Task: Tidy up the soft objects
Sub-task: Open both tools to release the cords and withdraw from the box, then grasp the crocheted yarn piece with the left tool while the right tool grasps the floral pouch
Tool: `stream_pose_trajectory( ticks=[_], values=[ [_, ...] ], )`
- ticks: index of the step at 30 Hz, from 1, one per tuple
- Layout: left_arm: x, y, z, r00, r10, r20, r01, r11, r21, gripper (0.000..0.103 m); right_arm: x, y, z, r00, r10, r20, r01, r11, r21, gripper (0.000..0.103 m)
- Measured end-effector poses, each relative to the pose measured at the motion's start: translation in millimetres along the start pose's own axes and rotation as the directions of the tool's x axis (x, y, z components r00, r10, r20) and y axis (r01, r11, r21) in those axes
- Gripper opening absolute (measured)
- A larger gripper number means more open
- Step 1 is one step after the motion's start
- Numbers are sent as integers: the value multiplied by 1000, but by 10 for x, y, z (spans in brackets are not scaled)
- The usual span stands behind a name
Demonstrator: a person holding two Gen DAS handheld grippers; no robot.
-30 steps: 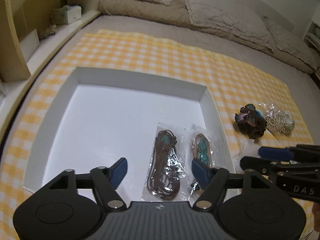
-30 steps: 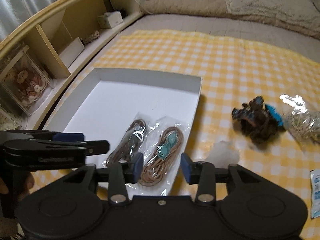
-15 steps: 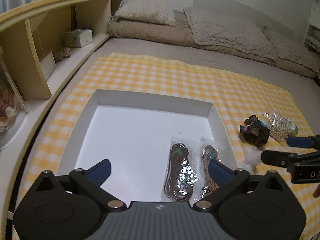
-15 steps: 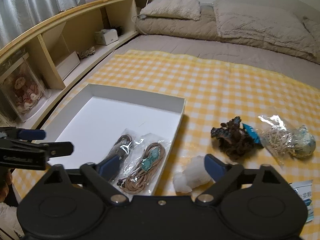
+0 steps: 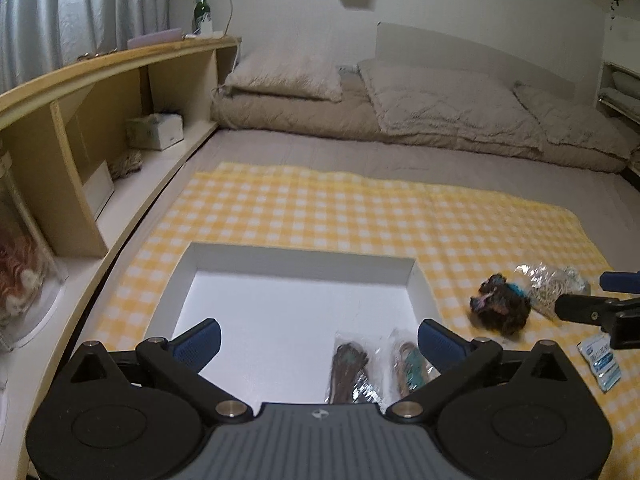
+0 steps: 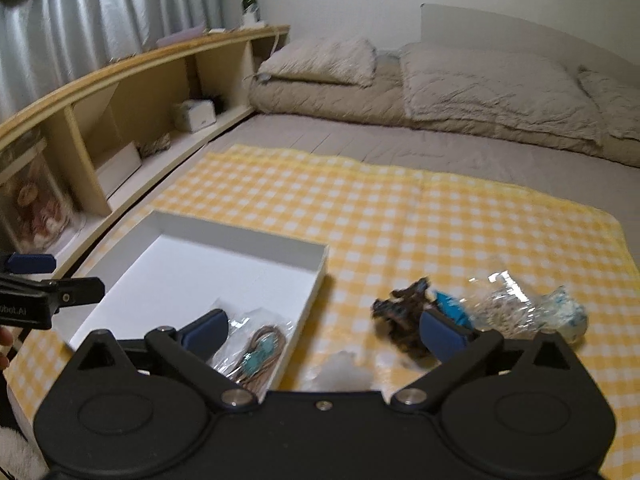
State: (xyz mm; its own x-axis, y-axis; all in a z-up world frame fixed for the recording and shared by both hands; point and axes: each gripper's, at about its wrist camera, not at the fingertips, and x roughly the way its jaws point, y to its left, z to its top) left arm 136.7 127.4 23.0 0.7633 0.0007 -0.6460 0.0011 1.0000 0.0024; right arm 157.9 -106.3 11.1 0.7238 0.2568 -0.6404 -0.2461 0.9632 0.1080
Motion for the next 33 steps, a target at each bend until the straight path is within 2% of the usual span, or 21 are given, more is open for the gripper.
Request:
stream_pose_trajectory(
  ticks=[11, 21, 27, 33],
  values=[
    [204, -476, 237, 998, -61, 34, 59, 997, 40, 103, -206, -555, 106, 994, -91, 67, 84, 992, 91, 103],
    [504, -1038, 397, 991, -130, 39, 126, 987, 95, 103, -283, -1123, 110, 978, -192, 81, 173, 965, 195, 103],
    [703, -1429, 408, 983, -181, 27, 174, 970, 169, 103, -279, -1457, 92, 967, -247, 69, 222, 941, 254, 103],
    [978, -1823, 395, 970, -241, -18, 238, 938, 254, 103, -148, -1742, 88, 954, -297, 34, 273, 913, 304, 103]
  ],
)
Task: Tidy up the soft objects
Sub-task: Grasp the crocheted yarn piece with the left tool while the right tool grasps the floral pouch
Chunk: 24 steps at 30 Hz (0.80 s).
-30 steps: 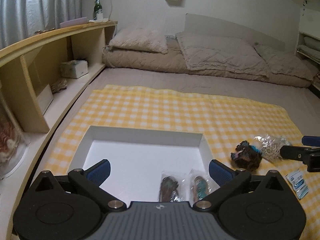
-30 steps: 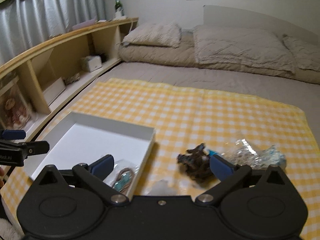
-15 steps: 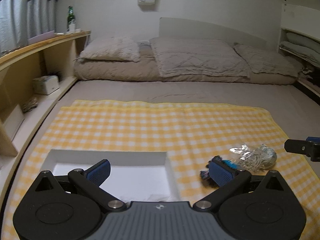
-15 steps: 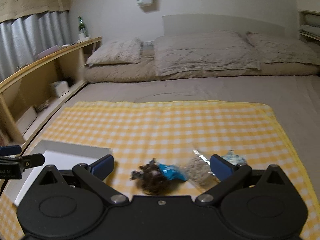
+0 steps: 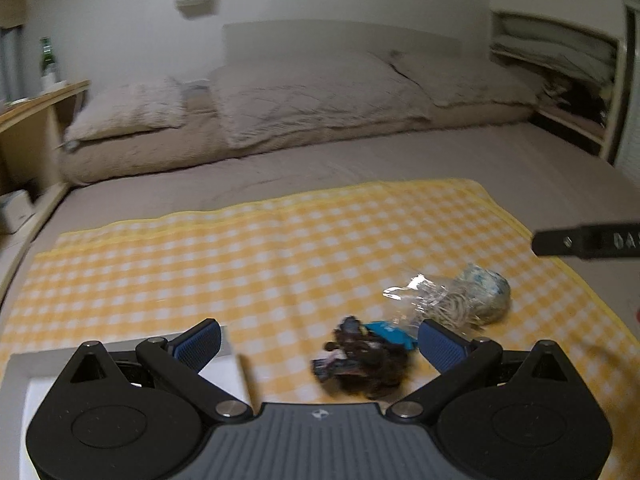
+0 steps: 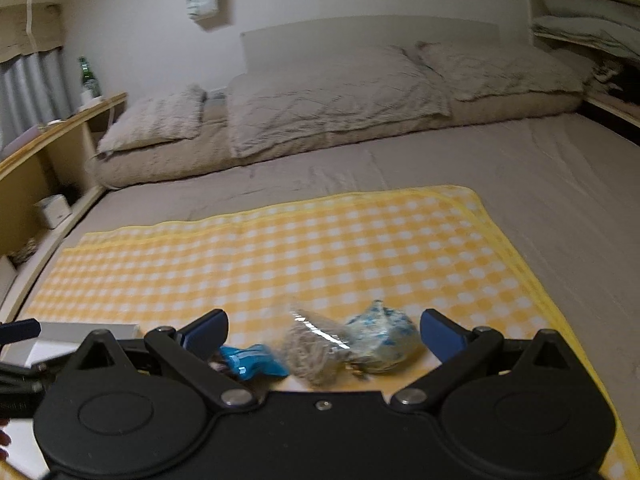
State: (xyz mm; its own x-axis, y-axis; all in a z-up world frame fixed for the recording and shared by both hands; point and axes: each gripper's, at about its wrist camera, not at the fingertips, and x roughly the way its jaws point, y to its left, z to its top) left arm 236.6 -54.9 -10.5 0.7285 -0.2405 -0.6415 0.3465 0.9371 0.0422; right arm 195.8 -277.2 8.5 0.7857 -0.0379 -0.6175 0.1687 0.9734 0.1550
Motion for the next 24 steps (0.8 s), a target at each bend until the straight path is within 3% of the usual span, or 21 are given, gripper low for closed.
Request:
stream_pose_trajectory(
  ticks=[11, 18, 24],
  values=[
    [711, -235, -108, 991, -50, -122, 68, 988, 141, 103, 524, -376, 115, 992, -108, -65, 113, 991, 78, 103],
    [1040, -278, -165, 980, -109, -165, 141, 969, 201, 103, 941, -655, 112, 980, -116, -162, 149, 967, 208, 103],
    [1298, -251, -201, 972, -141, -189, 177, 965, 191, 102, 1247, -769, 87, 966, -103, -237, 176, 934, 311, 103]
  ],
)
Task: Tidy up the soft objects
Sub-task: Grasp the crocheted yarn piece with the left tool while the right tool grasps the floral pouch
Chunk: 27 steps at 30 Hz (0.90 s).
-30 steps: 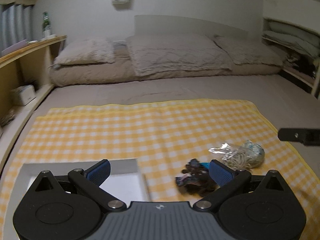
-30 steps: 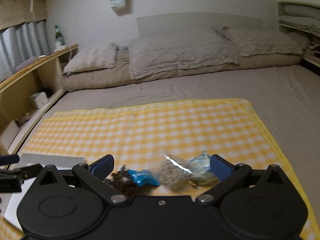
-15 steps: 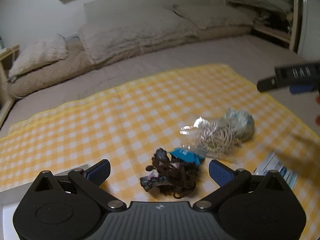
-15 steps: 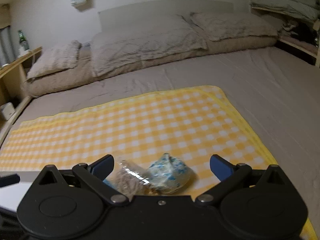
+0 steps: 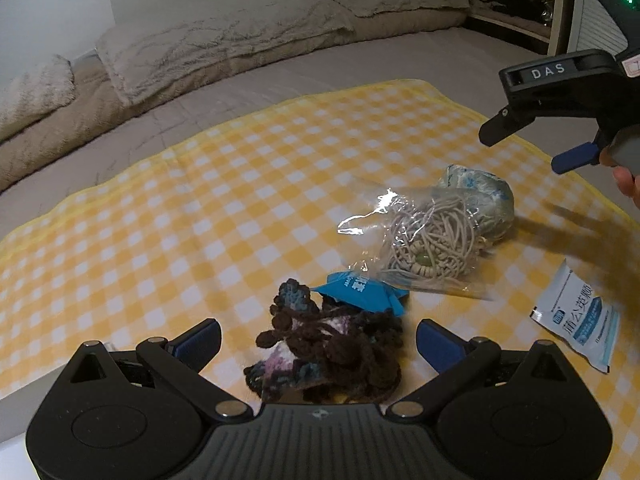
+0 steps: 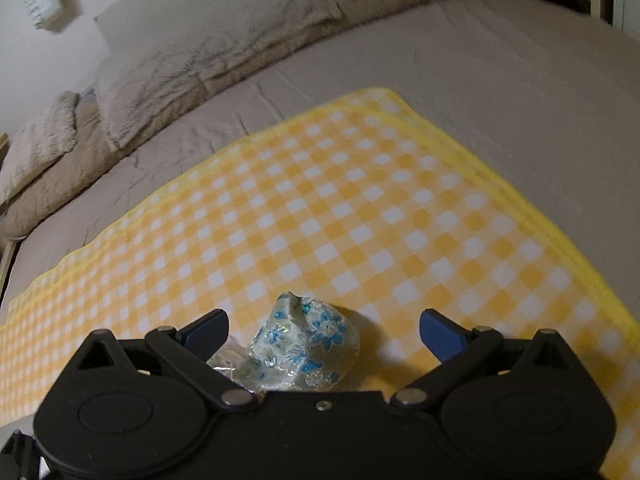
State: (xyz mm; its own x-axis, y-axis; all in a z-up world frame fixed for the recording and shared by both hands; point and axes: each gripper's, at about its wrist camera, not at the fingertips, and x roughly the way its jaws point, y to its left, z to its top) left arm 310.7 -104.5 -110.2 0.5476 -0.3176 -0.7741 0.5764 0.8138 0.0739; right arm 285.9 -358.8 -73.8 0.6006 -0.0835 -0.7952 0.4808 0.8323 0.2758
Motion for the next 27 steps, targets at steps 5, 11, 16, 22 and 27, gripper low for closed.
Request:
stream_pose_trajectory(
  ticks=[5, 11, 16, 22, 27],
  values=[
    [186, 99, -6, 997, -65, -37, 63, 996, -57, 88, 226, 8, -1, 998, -6, -58, 9, 999, 54, 100],
    [268, 146, -29, 991, -111, -78, 103, 989, -104, 70, 429, 34, -44, 988, 24, -151, -9, 995, 98, 82],
    [229, 172, -16, 989, -115, -88, 103, 986, -132, 61, 481, 59, -92, 978, -13, -208, 26, 998, 62, 56],
    [96, 200, 6, 991, -76, -106, 59, 986, -153, 56, 320, 77, -98, 982, -25, -185, 24, 1000, -8, 28],
    [-28, 229, 15, 994, -51, -101, 33, 985, -169, 54, 174, 38, -53, 988, -21, -152, 17, 999, -28, 25]
  ],
)
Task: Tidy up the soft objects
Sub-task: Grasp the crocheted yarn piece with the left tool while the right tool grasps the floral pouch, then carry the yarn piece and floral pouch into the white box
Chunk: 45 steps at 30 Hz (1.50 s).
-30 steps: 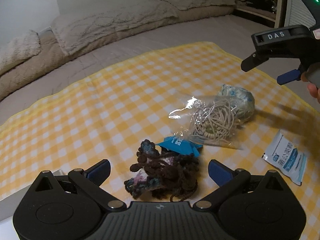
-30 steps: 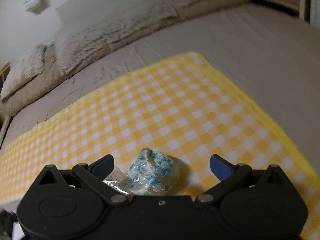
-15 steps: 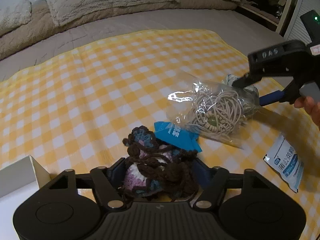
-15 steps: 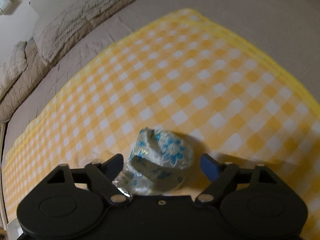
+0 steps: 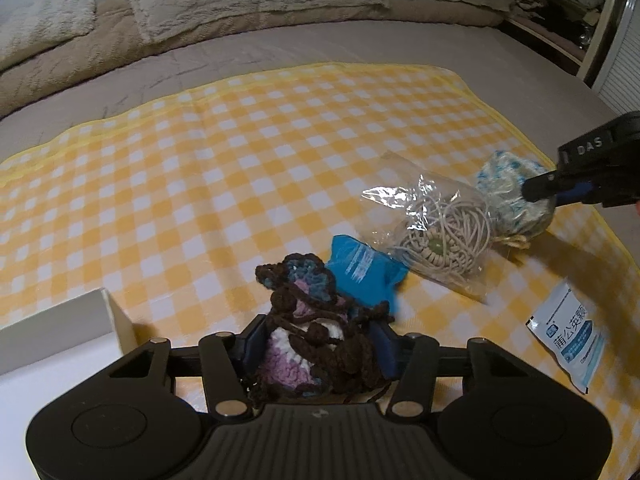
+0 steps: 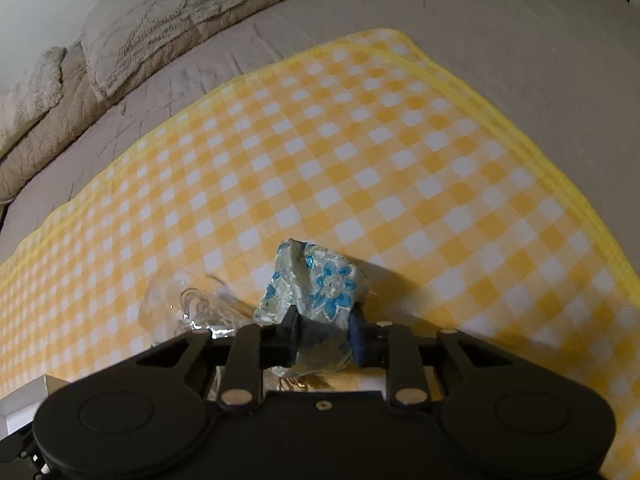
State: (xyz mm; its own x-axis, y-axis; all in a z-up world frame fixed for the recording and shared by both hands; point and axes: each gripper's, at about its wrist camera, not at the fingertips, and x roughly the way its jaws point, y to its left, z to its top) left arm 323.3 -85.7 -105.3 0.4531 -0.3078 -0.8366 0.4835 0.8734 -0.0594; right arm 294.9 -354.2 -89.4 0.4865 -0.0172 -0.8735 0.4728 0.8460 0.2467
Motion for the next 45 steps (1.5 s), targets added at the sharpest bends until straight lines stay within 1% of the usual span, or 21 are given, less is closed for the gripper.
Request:
stream_pose_trajectory(
  ticks=[5, 8, 11, 15, 20, 24, 29, 35, 42, 45],
  values=[
    [-197, 18, 3, 999, 6, 42, -5, 1000, -23, 54, -198, -65, 19, 998, -9, 63, 9, 1000, 1, 25],
    [-353, 36, 8, 997, -4, 79, 8, 999, -47, 54, -317, -106, 17, 996, -9, 93, 7, 1000, 17, 25],
    [-532, 76, 20, 992, -8, 125, 17, 998, -68, 49, -441, -129, 15, 992, 4, 124, -7, 1000, 22, 25],
    [-768, 194, -4, 985, -3, 175, 22, 994, -107, 49, -577, -69, -21, 987, 33, 155, -35, 999, 7, 25],
    [-1043, 388, -79, 973, 24, 229, 12, 988, -152, 49, -701, 73, -119, 983, 71, 171, -67, 997, -29, 25],
    [-1224, 581, -166, 964, 73, 256, -24, 981, -190, 49, -760, 275, -186, 976, 120, 183, -109, 992, -66, 25],
    [-1363, 928, -304, 956, 141, 257, -71, 962, -264, 49, -793, 608, -320, 969, 187, 162, -166, 977, -134, 25],
    [-1491, 1325, -466, 944, 219, 247, -125, 930, -345, 49, -786, 1077, -507, 956, 270, 117, -240, 946, -218, 25],
    [-1605, 1688, -631, 928, 286, 239, -172, 897, -407, 50, -756, 1615, -737, 935, 349, 60, -318, 902, -291, 25],
    [-1619, 1811, -675, 922, 311, 232, -192, 885, -424, 49, -731, 1836, -842, 922, 386, 33, -357, 879, -317, 25]
  ],
)
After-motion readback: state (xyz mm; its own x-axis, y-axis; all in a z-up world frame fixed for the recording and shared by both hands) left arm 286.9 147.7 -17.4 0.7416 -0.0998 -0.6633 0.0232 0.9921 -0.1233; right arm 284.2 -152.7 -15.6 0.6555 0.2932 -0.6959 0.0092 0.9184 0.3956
